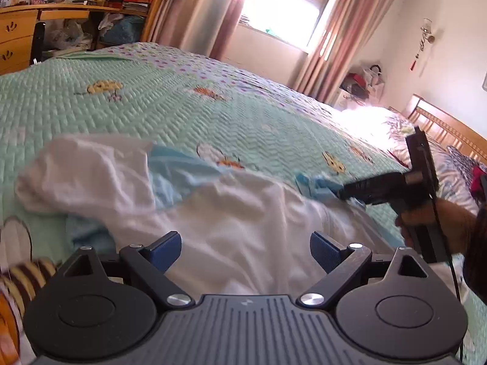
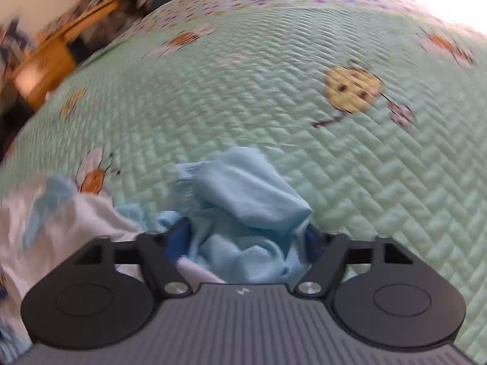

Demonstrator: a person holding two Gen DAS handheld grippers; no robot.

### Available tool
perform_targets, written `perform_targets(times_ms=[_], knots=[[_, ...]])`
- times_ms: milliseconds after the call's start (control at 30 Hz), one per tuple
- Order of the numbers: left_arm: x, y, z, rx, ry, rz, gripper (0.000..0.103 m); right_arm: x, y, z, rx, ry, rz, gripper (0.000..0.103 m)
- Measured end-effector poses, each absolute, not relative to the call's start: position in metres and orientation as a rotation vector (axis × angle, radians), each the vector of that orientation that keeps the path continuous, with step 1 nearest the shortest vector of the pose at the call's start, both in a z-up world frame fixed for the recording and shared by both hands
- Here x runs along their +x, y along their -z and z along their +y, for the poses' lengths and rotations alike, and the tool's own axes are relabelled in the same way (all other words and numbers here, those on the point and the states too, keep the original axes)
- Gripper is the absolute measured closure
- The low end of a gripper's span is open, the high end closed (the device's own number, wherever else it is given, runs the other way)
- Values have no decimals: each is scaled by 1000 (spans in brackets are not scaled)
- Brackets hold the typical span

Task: Fold clothes
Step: 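Grasp the light-blue collar with the right gripper and lift it over the garment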

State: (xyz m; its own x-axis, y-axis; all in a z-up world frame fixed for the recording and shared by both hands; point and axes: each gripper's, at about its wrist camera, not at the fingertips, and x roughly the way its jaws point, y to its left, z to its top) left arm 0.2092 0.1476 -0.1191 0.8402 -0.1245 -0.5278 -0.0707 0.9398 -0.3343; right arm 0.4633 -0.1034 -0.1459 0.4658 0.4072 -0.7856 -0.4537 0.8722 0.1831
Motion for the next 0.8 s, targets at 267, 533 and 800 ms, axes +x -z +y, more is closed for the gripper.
perform_targets(times_ms=[267,533,800], knots=[[214,128,185,-506,60,447,6,387,93,15,-1227,-527,274,93],[213,132,180,-411,59,428,6,454,16,59,-1515,-237,-141,93],[232,150,188,-411,5,499,5,584,7,71,-971,-188,192,43]])
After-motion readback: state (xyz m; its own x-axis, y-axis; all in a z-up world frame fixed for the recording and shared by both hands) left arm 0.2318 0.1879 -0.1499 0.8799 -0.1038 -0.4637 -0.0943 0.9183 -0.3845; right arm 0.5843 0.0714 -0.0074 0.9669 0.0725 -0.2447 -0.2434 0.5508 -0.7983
